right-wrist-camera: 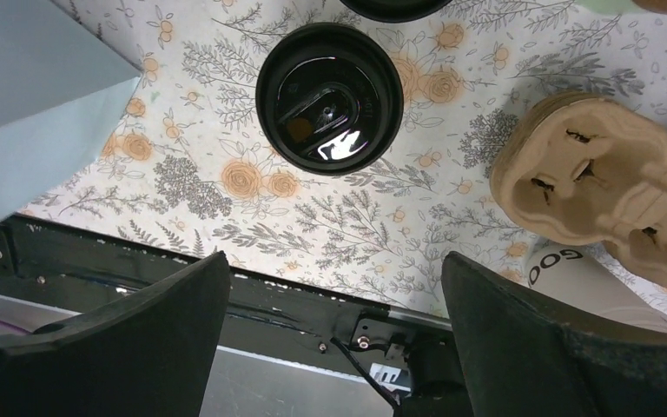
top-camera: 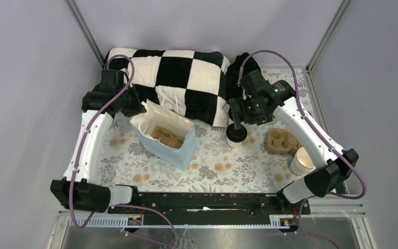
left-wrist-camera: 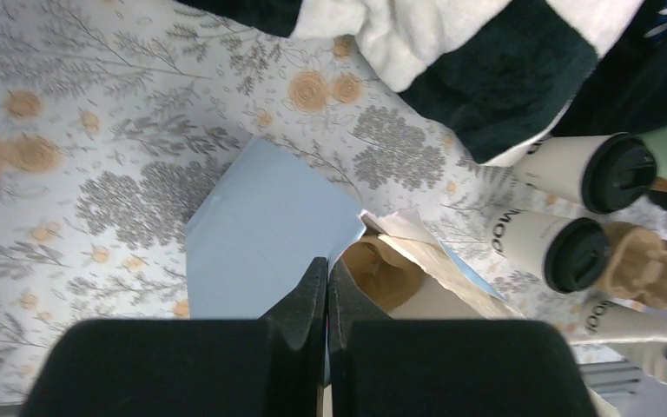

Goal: Pack the takeout coffee

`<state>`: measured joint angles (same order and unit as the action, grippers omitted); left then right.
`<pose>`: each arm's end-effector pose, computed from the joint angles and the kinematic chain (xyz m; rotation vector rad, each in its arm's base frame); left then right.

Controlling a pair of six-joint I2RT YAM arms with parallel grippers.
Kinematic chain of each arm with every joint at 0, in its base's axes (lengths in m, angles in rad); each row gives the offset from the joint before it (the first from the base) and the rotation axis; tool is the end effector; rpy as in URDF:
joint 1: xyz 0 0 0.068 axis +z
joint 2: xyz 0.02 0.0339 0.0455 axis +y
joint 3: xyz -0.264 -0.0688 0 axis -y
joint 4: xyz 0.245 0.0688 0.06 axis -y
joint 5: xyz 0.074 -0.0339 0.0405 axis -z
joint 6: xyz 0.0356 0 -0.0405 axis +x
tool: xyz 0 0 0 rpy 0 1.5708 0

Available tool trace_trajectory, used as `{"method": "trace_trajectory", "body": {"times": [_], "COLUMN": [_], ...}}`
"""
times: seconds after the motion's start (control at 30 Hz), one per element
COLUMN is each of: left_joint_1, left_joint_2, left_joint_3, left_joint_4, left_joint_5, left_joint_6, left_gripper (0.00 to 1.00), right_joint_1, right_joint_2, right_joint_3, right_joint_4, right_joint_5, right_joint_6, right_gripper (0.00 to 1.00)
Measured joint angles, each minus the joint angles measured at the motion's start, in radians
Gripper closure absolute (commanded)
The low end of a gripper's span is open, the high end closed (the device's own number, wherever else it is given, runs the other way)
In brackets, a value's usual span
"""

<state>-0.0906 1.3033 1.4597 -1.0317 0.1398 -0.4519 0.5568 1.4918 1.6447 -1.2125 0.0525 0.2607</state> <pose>0.2514 -0.0278 0.3817 -0.3832 2.4482 -0.4077 0.2436 0.1494 0.3777 -0.3721 2.6180 0.2109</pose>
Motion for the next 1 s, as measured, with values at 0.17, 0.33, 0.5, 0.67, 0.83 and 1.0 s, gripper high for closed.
{"method": "trace_trajectory", "body": {"times": [0.17,0.33,0.5,0.67,0.83,1.0], "left_joint_1": [-0.002,-0.004,-0.005,-0.005,-0.005,-0.005], "left_joint_2": [-0.096,-0.161,-0.161,-0.161,-0.161,-0.161], "left_joint_3": [-0.048,-0.124,-0.128,-0.129,-0.128,-0.128], "left_joint_4": [-0.009,-0.006,-0.013,-0.015,-0.022,-0.022], "left_joint_5": [0.052,0.094,0.100,0.095,0.096,0.096], "left_joint_6": [-0.118,-0.179,-0.180,-0.162,-0.139,-0.119], "left_gripper": [1.00,0.98,0.96,0.94,0.94,0.94], "right_joint_1": [0.005,0.034,0.055,0.063,0.067,0.074], "right_joint_2": [0.050,0.108,0.123,0.132,0.137,0.167], "right_joint_3": [-0.048,-0.105,-0.165,-0.169,-0.188,-0.195], "right_joint_4": [0.058,0.150,0.191,0.205,0.230,0.245], "right_joint_5": [-0.001,0.016,0.066,0.134,0.147,0.153], "right_joint_6": [0.069,0.203,0.283,0.312,0.333,0.357], "right_gripper": [0.03,0.03,0.07,0.09,0.08,0.07]}}
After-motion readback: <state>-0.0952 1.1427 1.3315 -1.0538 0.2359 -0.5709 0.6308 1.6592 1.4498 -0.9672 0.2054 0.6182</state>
